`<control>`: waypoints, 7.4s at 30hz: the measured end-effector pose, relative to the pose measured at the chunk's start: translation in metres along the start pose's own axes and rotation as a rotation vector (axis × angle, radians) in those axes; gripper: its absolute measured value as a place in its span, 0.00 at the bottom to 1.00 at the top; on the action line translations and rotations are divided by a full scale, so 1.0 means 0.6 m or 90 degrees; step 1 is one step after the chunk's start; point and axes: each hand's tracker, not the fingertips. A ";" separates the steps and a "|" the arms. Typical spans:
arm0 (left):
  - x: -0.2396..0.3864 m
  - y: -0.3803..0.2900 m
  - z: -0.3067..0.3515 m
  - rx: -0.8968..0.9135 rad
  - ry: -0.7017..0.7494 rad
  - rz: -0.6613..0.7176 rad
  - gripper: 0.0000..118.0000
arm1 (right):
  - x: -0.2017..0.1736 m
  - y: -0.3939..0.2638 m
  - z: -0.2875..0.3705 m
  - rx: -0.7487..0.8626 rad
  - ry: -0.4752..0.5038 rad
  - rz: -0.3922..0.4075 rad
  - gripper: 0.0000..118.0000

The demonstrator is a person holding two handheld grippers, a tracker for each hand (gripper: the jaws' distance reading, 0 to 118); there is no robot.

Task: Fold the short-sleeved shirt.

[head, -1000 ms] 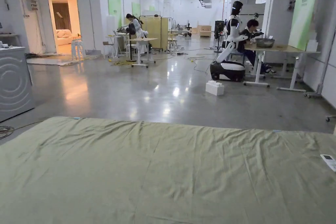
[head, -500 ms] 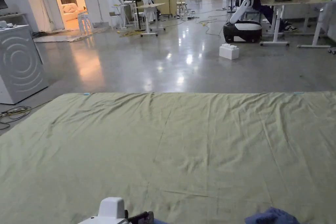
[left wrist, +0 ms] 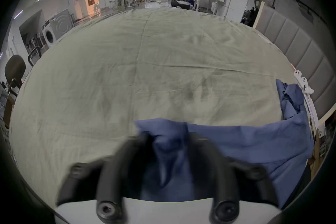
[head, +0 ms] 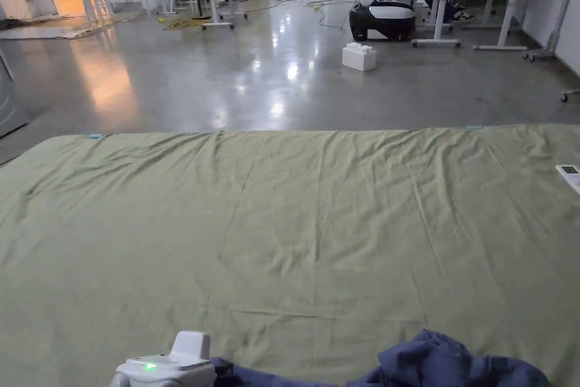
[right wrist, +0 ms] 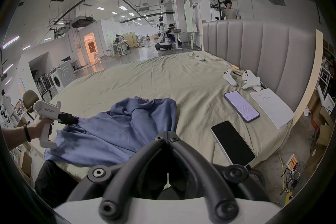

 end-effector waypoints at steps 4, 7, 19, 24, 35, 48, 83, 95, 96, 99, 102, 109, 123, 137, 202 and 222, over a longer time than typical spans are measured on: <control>0.023 0.001 -0.014 -0.015 0.004 0.017 0.04 | -0.006 0.015 -0.023 -0.004 0.019 0.013 0.01; 0.013 -0.001 -0.026 -0.021 0.000 0.021 0.04 | -0.008 0.051 -0.065 -0.002 0.064 -0.010 0.01; 0.014 0.018 -0.029 -0.058 -0.009 -0.005 0.04 | -0.005 0.142 -0.381 -0.155 0.076 0.131 0.72; 0.014 0.016 -0.028 -0.055 -0.012 -0.011 0.04 | 0.023 0.125 -0.486 -0.248 -0.003 0.163 0.72; 0.017 0.002 -0.020 -0.025 -0.007 -0.016 0.04 | 0.006 0.115 -0.494 -0.265 0.050 0.185 0.05; -0.040 0.064 0.306 0.256 -0.110 0.091 0.04 | 0.045 0.305 -0.209 0.031 0.114 0.033 0.05; -0.100 0.297 0.749 0.610 -0.010 0.037 0.04 | -0.042 0.722 0.101 0.392 0.013 0.099 0.05; -0.095 0.396 0.637 0.540 0.004 0.035 0.04 | -0.060 0.760 -0.032 0.378 -0.030 0.140 0.05; -0.094 0.406 0.628 0.539 0.006 0.035 0.04 | -0.062 0.765 -0.044 0.377 -0.032 0.142 0.05; -0.095 0.434 0.599 0.537 0.009 0.036 0.04 | -0.070 0.782 -0.073 0.378 -0.039 0.143 0.05; -0.103 0.460 0.556 0.526 0.001 0.026 0.04 | -0.080 0.792 -0.102 0.389 -0.054 0.162 0.05; -0.116 0.508 0.477 0.499 0.008 0.054 0.04 | -0.111 0.815 -0.174 0.387 -0.064 0.154 0.05; -0.130 0.538 0.395 0.477 0.039 0.063 0.04 | -0.144 0.825 -0.279 0.350 -0.058 0.160 0.05; -0.124 0.291 0.302 0.390 -0.033 0.066 0.04 | -0.049 0.538 -0.295 0.193 0.014 0.125 0.05; 0.031 -0.184 0.613 0.547 0.115 -0.084 0.17 | -0.078 0.120 0.130 0.285 0.075 0.128 0.17; -0.059 -0.202 0.495 0.364 0.060 -0.079 0.03 | -0.081 0.086 0.112 0.217 0.093 0.137 0.00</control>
